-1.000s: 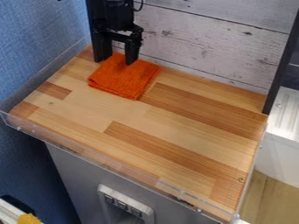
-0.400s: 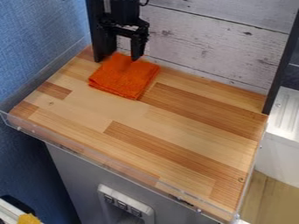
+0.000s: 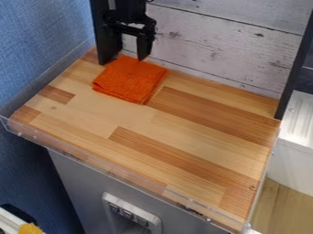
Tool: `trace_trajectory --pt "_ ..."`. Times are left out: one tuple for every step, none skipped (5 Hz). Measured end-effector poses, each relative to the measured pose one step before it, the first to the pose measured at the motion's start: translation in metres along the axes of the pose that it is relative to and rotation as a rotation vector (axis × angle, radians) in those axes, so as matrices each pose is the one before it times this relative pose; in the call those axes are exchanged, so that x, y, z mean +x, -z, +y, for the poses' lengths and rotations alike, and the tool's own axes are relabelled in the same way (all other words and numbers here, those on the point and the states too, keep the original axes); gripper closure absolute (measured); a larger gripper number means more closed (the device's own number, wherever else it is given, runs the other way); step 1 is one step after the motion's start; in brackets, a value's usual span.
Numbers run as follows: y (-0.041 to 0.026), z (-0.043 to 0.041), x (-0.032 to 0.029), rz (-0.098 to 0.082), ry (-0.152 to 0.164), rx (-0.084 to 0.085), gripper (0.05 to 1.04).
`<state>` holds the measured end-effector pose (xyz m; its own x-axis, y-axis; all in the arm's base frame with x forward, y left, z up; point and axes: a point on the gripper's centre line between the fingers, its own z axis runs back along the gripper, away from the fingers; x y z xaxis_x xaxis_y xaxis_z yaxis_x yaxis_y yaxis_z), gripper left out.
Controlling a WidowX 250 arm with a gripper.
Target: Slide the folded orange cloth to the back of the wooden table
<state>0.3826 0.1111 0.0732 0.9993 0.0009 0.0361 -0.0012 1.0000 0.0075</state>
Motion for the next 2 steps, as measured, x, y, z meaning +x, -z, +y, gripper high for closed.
trace_trajectory --pt "0.00294 0.00252 -0.00413 0.0091 -0.0017 -0.0068 0.088" --pt "0.00035 -0.00003 -0.00064 0.0021 0.0066 -0.0036 0.089"
